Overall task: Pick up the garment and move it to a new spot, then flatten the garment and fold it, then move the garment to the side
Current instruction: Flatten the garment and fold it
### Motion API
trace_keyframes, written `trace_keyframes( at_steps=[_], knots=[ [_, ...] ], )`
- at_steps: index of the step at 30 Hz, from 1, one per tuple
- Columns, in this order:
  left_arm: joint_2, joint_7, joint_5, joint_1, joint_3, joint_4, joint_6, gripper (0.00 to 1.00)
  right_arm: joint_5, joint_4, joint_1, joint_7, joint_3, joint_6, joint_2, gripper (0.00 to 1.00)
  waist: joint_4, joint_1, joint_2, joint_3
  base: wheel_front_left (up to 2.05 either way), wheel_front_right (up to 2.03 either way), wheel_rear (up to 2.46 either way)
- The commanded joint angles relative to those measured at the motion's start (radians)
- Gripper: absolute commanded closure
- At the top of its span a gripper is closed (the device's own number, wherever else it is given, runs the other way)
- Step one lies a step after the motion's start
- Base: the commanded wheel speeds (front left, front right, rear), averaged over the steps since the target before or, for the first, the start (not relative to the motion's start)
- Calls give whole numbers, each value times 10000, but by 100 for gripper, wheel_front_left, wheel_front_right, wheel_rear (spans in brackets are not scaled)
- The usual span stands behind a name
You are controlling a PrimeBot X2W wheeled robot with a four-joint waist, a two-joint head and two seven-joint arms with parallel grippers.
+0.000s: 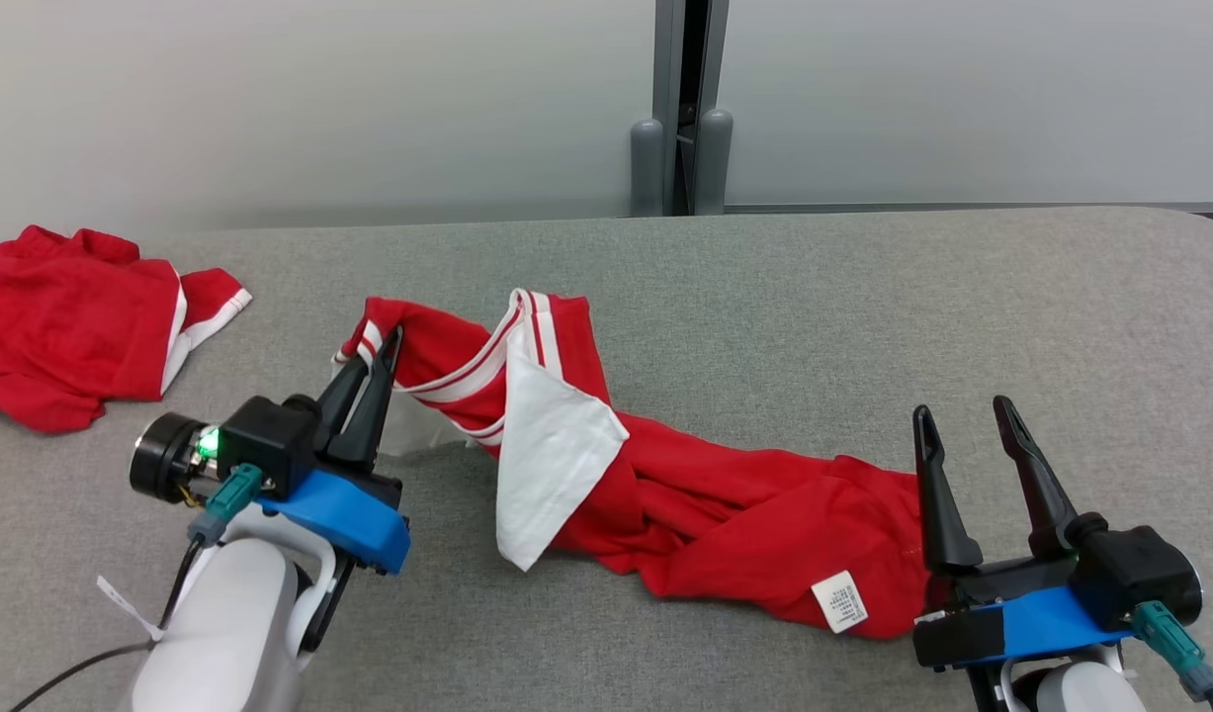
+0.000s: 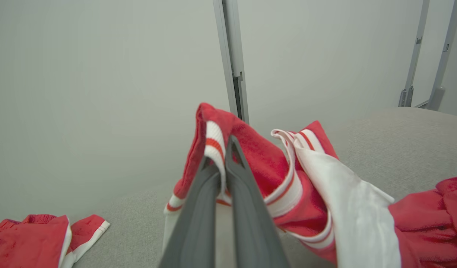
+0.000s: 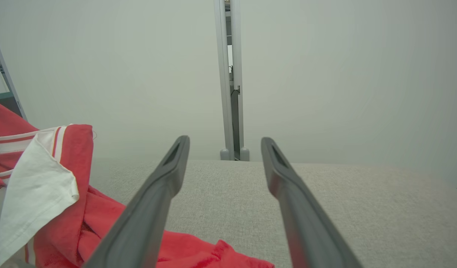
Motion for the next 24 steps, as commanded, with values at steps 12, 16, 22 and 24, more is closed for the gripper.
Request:
trace_keyframes(
  at_steps=[12,16,22,24],
  knots=[
    [116,-2,150,-735,-110,-567,-105,100,87,-74,45,-4,-19,-3,15,0,-45,0,0,-48,0,0,0],
    [118,-2,147,-776,-151,-608,-126,100,116,-80,70,-4,-37,-3,15,0,-99,0,0,-45,0,0,0],
    [103,-2,144,-812,-187,-622,-139,100,123,-64,70,-4,-89,-3,15,0,-128,0,0,-59,0,0,0],
    [106,-2,145,-829,-197,-628,-140,100,119,-60,80,-4,-90,-3,15,0,-123,0,0,-65,0,0,0]
  ],
)
